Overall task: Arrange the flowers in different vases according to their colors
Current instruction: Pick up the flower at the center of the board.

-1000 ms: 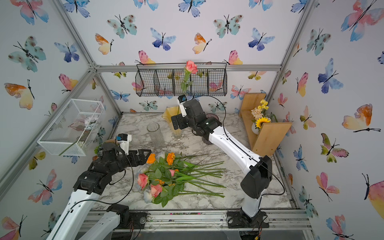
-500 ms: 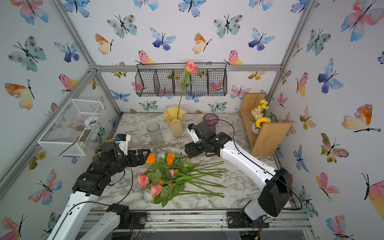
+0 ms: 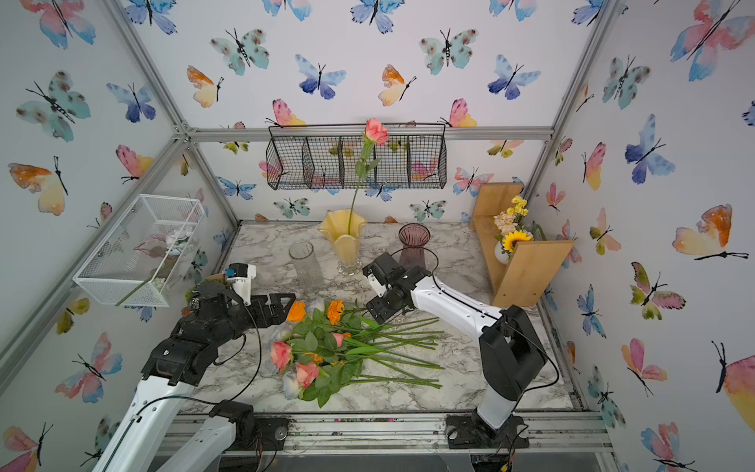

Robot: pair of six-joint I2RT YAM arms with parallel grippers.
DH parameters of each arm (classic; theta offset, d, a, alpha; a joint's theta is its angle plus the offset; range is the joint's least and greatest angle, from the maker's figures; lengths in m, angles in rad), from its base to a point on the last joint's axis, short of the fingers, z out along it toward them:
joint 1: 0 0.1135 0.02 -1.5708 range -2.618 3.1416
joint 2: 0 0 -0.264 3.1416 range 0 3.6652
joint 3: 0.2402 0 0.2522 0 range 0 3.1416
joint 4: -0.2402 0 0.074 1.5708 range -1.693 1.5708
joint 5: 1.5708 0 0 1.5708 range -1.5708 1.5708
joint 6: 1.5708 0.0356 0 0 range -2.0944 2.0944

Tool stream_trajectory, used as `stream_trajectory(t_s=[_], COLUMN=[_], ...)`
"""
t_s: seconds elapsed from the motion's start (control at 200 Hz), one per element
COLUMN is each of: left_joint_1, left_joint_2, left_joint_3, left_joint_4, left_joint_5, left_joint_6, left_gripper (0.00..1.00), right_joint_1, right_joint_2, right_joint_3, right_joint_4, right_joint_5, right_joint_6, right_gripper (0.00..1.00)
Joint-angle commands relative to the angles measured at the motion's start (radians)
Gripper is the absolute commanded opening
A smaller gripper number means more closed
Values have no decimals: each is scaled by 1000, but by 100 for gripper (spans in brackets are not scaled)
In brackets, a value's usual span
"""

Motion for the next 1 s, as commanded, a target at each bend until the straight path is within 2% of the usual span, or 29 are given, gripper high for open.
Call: stream_trajectory(t_s=[0.0,0.04,0.16,0.215,0.33,0.996], left_joint_1=[-2,-1,-1,-2,-1,-1], left_joint_2=[-1,-1,-3,-3,1,8], left_joint_3=[-3,-3,-3,-4,-4,-4], left_joint_4=[7,7,7,7,7,10], left_joint_5=[-14,-14,-15,-15,-15,-15], left_joint_6=[0,0,0,0,0,0], left_gripper=[99,99,99,99,99,99], right_joint_1=[20,25,30,30,30,30], right_joint_2=[-4,-1,33,46,72,164], right_joint_3=[-42,-55,-58,-64,-78,-73], right_joint_4=[124,149,150,155,165,295], right_joint_5=[45,37,48,43,78,131], right_joint_6=[-141,-181,-223,-242,-256,-318], right_gripper=[79,74,72,65,59,57])
